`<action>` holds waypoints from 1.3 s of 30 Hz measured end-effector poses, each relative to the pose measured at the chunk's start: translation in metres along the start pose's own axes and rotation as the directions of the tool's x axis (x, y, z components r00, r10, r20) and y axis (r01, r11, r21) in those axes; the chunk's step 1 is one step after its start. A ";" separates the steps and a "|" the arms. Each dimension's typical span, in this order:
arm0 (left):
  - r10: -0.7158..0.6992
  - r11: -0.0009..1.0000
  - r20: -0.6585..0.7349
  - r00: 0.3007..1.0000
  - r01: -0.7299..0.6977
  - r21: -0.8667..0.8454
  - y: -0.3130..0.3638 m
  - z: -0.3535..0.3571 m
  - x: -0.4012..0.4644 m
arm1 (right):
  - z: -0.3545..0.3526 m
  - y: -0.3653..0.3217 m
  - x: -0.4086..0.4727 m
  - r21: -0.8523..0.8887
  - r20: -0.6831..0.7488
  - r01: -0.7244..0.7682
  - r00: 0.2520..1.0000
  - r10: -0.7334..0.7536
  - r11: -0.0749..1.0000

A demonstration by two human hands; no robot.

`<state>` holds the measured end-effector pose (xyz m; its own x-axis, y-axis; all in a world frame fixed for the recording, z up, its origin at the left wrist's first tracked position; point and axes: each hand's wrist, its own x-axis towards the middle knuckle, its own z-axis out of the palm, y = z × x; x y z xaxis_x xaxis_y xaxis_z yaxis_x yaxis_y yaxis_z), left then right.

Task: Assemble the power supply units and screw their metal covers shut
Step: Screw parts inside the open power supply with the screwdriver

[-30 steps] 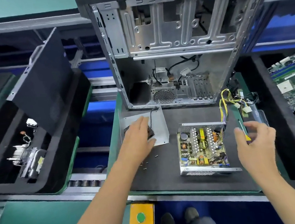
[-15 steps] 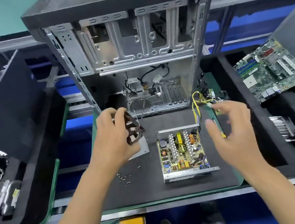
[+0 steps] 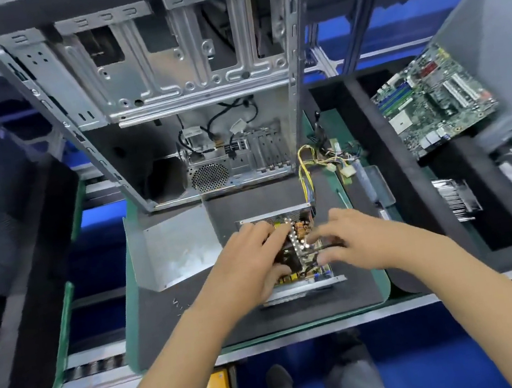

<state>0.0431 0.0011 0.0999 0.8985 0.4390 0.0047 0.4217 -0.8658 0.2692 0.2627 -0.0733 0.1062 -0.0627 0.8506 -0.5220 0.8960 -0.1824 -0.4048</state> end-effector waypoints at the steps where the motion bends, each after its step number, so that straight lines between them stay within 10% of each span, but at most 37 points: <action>1: 0.001 1.000 0.014 1.000 -0.001 -0.005 0.000 0.003 -0.002 | 0.006 0.003 0.000 -0.014 0.029 -0.003 1.000 0.004 1.000; 17: -0.071 0.996 0.315 0.946 0.083 -0.026 0.000 0.049 -0.018 | 0.039 0.037 -0.001 0.167 0.040 -0.086 0.996 0.080 0.982; 34: -0.270 0.860 0.325 0.906 0.379 -0.341 -0.008 0.052 -0.003 | 0.033 0.031 -0.005 0.175 0.073 -0.103 0.993 0.091 0.979; 39: -0.189 0.908 0.311 0.932 0.286 -0.307 -0.001 0.055 -0.013 | 0.043 0.036 0.004 0.471 0.080 -0.176 0.984 0.156 0.865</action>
<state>0.0377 -0.0164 0.0467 0.7954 0.4979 -0.3456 0.6024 -0.5865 0.5413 0.2756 -0.0980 0.0573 0.0434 0.7695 -0.6372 0.5790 -0.5391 -0.6117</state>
